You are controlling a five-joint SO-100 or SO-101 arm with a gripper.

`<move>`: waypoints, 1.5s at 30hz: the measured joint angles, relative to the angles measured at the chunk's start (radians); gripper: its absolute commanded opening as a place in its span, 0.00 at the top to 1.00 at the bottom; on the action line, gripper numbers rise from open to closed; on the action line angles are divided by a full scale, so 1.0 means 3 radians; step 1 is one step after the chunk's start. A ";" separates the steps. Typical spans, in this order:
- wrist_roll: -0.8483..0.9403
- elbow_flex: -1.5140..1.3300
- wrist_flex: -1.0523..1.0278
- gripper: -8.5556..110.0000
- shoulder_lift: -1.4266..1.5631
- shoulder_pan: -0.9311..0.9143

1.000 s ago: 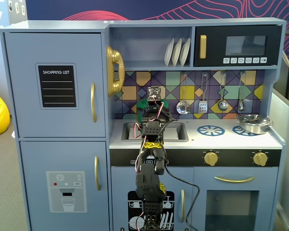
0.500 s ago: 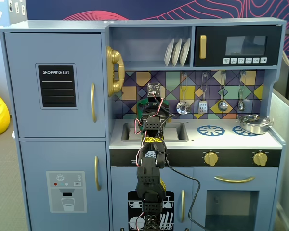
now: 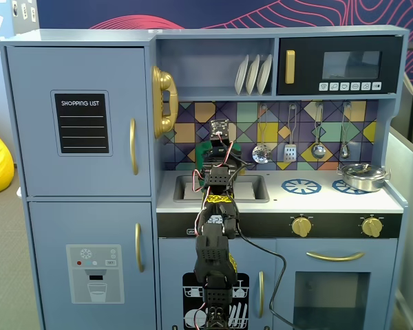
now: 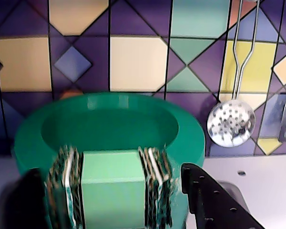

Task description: Take off the lid from the green recipient and place it on the counter

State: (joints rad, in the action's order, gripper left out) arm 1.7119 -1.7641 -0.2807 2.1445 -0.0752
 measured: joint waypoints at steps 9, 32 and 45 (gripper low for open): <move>0.0194 0.0056 -0.0092 0.93 -0.0015 0.0046; 0.0215 0.0368 -0.0010 0.93 -0.0097 -0.0128; 0.0159 0.0465 -0.0169 0.93 -0.0087 -0.1171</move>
State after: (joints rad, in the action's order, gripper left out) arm 1.7595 -1.6245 -0.3313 2.1184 -0.4264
